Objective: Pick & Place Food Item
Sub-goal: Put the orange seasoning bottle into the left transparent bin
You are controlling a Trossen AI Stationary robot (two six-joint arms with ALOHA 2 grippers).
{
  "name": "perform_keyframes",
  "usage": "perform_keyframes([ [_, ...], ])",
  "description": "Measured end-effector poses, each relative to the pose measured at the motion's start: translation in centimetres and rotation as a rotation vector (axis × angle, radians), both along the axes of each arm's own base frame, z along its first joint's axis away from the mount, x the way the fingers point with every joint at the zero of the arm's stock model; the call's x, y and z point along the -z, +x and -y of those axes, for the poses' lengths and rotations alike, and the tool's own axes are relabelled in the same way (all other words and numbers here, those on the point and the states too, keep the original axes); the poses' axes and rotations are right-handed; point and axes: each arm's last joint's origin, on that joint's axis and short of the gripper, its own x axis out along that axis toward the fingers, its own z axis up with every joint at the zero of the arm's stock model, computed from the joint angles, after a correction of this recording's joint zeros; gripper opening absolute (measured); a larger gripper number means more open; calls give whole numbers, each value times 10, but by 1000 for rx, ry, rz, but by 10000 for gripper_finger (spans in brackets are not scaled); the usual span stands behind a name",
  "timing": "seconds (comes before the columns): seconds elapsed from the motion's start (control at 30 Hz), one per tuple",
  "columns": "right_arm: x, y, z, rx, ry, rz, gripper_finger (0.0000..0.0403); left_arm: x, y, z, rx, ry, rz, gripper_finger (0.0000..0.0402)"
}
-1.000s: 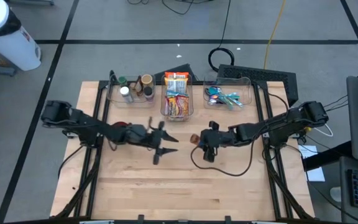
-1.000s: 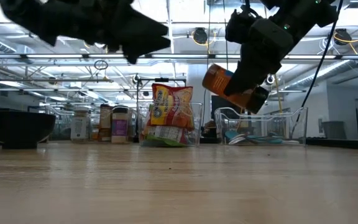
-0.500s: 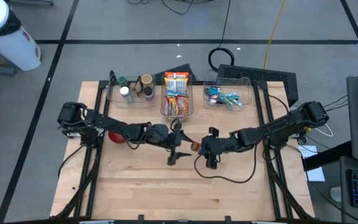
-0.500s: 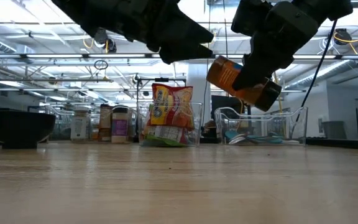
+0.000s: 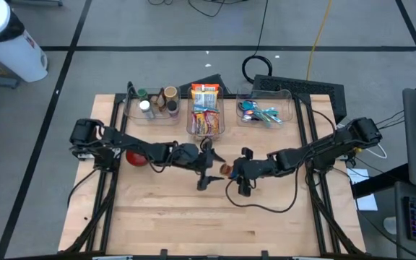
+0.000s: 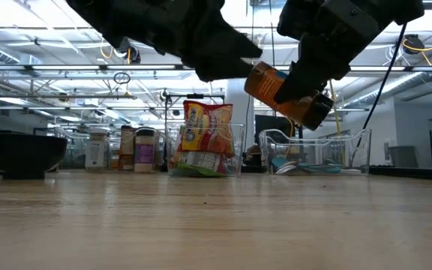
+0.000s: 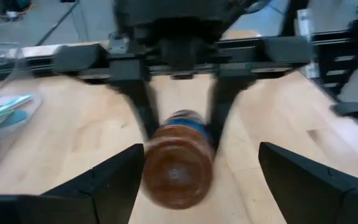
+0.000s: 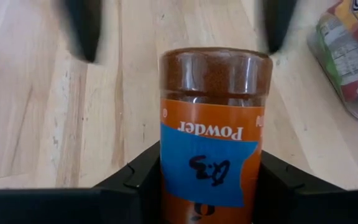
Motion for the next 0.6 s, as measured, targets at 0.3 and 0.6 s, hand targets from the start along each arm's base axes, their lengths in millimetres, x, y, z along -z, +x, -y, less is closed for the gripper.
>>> perform_keyframes([
  [0.3, -3, 1, -4, -14, -2, 33, 162, 1, 1, -11, -62, 25, 2, 315],
  [0.6, -4, 2, -5, -39, -5, 49, 162, 2, 1, -13, -14, -17, -15, 314],
])
